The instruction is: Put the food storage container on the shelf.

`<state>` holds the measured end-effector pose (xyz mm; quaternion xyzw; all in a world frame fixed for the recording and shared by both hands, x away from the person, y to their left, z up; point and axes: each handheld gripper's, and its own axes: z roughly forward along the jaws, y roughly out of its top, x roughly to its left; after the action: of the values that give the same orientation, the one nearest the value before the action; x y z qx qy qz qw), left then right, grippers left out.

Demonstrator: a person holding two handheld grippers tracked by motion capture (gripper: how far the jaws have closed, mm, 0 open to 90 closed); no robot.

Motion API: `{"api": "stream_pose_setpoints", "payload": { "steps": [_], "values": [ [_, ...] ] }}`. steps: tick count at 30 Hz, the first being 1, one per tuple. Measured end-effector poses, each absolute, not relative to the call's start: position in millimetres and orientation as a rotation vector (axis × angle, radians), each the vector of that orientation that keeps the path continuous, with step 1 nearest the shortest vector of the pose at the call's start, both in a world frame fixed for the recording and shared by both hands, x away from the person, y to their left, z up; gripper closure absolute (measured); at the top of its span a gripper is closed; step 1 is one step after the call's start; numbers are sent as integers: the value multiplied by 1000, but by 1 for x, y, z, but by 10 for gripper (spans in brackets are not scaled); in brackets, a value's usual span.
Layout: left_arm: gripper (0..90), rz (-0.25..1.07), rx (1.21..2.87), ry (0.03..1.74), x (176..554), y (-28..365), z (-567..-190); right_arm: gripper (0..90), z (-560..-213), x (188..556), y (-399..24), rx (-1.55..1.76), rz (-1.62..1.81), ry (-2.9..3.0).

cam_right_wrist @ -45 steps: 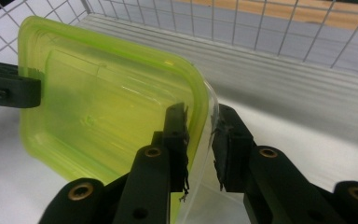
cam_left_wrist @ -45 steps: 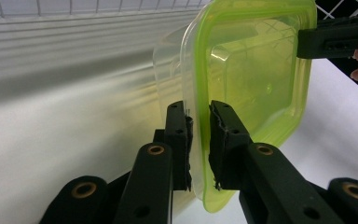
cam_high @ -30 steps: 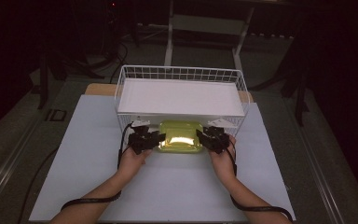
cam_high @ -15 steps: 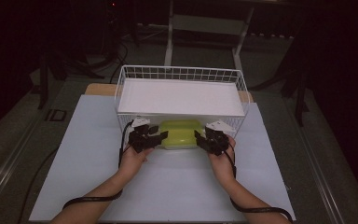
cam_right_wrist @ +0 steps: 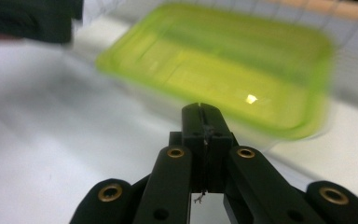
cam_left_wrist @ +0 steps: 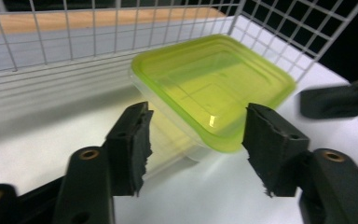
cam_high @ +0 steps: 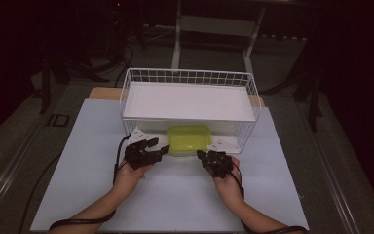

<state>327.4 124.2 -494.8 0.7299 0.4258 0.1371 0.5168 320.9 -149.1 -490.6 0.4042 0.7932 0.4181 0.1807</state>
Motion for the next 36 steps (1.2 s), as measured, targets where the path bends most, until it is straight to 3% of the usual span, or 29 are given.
{"api": "stream_pose_setpoints", "payload": {
  "steps": [6, 12, 36],
  "values": [
    [293, 305, 1769, 906, 313, 132, -502, 900, -506, 325, -138, 1140, 1126, 2292],
    [2, 369, 1766, 920, 310, 132, -509, 900, -515, 337, -131, 1181, 1113, 2288],
    [3, 415, 1731, 929, 307, 134, -512, 899, -518, 387, -109, 1212, 1097, 2172]
  ]
}}
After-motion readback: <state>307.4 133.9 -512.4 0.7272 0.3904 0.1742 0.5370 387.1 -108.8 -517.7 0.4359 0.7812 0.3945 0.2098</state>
